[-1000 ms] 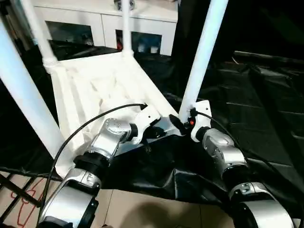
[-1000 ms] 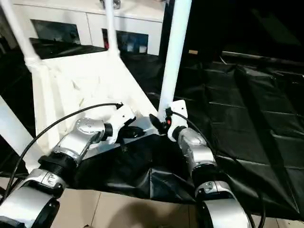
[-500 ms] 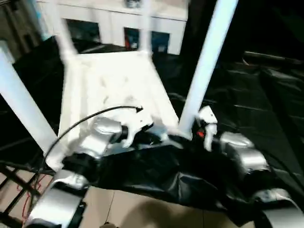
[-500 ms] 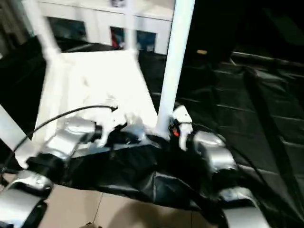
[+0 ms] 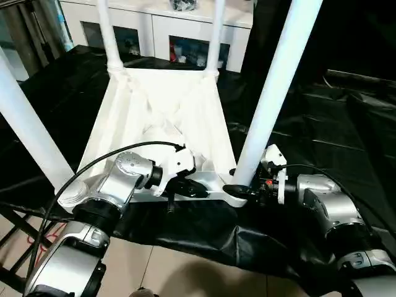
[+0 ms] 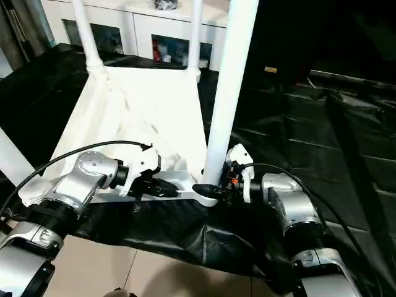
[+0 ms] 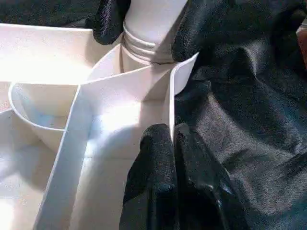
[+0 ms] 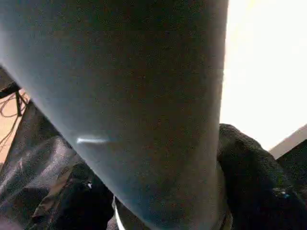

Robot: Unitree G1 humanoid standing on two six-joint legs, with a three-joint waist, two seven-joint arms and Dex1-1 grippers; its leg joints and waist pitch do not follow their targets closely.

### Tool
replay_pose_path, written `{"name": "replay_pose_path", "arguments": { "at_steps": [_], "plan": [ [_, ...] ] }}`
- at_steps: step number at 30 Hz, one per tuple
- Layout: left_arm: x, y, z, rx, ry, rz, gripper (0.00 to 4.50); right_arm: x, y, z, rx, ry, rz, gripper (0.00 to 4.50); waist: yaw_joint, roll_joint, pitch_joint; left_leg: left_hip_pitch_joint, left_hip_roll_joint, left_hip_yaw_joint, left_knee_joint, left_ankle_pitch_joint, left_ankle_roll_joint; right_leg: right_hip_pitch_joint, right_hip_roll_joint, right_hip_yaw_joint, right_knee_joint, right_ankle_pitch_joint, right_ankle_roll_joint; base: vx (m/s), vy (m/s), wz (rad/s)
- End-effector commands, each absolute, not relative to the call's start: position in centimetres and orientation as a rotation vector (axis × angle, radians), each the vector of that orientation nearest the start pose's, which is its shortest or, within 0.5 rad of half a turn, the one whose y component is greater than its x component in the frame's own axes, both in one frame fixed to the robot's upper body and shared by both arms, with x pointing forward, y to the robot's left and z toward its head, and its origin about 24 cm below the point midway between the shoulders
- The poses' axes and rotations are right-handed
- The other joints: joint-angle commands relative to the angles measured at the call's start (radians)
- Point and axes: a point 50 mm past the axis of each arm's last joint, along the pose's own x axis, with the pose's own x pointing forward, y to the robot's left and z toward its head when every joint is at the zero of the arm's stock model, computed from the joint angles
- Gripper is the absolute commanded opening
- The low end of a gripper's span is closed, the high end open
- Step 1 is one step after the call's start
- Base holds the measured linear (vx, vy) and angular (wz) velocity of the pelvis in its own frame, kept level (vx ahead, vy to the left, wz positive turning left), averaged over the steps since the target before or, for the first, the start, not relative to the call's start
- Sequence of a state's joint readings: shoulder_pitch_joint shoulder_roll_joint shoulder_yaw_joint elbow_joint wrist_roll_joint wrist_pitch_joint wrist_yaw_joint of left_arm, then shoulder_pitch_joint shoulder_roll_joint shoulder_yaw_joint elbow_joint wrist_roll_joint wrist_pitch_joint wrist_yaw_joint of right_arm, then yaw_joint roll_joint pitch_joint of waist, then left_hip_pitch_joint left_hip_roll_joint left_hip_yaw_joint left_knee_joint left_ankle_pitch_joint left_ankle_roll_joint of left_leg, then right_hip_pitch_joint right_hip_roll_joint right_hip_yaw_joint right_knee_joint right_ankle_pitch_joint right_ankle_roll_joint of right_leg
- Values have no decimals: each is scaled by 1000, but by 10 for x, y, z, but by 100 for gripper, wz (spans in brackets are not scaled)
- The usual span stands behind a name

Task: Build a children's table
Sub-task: Rotate leg to tighten

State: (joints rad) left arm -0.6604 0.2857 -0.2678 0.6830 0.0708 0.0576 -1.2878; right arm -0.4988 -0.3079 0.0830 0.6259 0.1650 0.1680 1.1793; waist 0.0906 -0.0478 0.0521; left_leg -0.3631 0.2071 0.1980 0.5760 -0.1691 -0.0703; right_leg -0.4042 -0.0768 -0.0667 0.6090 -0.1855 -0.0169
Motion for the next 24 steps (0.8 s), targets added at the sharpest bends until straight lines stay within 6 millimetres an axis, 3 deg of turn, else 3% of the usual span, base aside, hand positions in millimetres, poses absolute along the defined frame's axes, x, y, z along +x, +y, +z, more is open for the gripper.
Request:
{"name": "replay_pose_path", "arguments": {
  "at_steps": [1, 6, 11, 13, 15, 19, 24],
  "plan": [
    [324, 93, 59, 374, 380, -1422, 0, 307, -129, 33, 36, 375, 1210, 266, -4, -2, -59, 11, 33, -12, -62, -223, 33, 44, -69, 47, -78, -251, -202, 0, 0, 0],
    [331, 84, 59, 344, 376, -1326, 0, 327, -125, 26, 48, 372, 919, 261, -23, -2, -55, 12, 31, -21, -68, -271, -1, 40, -72, 45, -90, -377, -167, 0, 0, 0],
    [336, 67, 58, 328, 372, -1219, 0, 338, -109, 16, 78, 402, 668, 261, -46, -3, -57, 13, 28, -19, -66, -269, 0, 39, -70, 47, -90, -355, -172, 0, 0, 0],
    [335, 61, 58, 322, 370, -1206, 0, 338, -104, 14, 79, 403, 653, 261, -50, -2, -58, 12, 26, -19, -65, -265, 3, 41, -68, 46, -89, -339, -180, 0, 0, 0],
    [334, 55, 57, 316, 367, -1207, 0, 338, -97, 12, 94, 398, 655, 317, -49, -1, -58, 14, 27, -16, -64, -259, 14, 39, -66, 48, -88, -303, -188, 0, 0, 0],
    [330, 47, 57, 306, 360, -1230, 0, 339, -89, 15, 134, 382, 668, 340, -48, -1, -61, 10, 26, -14, -62, -228, 35, 45, -65, 48, -82, -240, -203, 0, 0, 0],
    [330, 49, 58, 314, 350, -1248, 0, 339, -91, 18, 91, 362, 731, 377, -48, 1, -59, 11, 27, -15, -63, -248, 36, 45, -65, 47, -85, -263, -201, 0, 0, 0]
  ]
}}
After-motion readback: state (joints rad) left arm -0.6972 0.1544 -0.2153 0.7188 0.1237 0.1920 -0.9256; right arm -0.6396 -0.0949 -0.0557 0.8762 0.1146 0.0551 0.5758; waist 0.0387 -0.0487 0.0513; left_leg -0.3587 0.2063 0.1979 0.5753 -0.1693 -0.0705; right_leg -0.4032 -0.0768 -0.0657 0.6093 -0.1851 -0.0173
